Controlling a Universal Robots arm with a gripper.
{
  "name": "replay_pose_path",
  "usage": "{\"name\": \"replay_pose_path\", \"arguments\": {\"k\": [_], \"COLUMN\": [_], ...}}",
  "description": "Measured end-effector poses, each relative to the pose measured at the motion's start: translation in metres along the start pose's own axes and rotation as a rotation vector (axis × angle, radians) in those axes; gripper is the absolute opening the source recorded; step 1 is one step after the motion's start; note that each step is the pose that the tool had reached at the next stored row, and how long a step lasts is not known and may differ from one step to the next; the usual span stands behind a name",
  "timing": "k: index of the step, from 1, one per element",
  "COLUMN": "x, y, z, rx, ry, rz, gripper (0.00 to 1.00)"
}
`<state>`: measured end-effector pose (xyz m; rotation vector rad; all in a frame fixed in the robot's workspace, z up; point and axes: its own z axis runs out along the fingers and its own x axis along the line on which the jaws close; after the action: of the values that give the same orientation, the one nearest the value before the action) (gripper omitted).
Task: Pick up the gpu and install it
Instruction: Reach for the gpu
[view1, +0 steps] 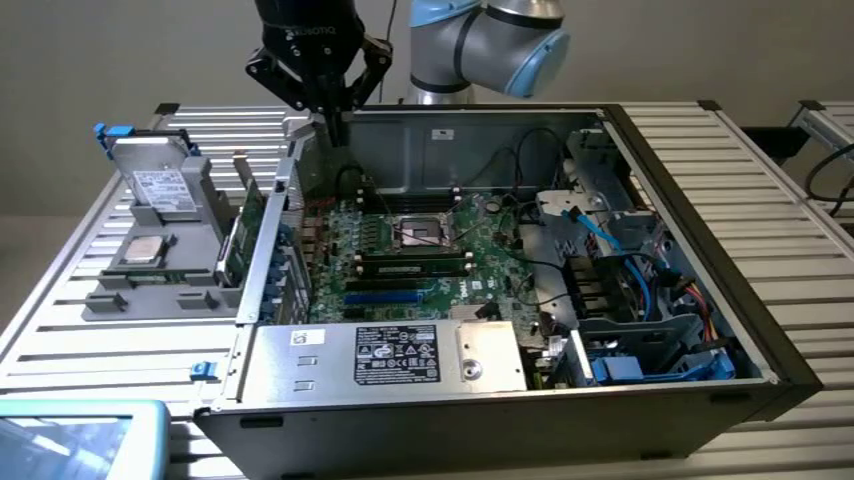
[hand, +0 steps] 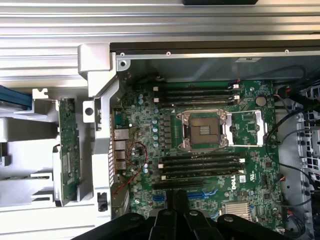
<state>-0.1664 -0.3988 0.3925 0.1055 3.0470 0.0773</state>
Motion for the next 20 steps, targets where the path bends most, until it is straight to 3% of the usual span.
{"name": "replay_pose_path", "arguments": {"k": [10,20], "x": [0.035,0.081], "y": [-0.0024,-0.0040], "z": [-0.0030,-0.0047], "rx": [0.0002,0.0001], "ry": [0.0001,0.0001], "rz": [0.000,0.000], "gripper": [0.12,0.12]}}
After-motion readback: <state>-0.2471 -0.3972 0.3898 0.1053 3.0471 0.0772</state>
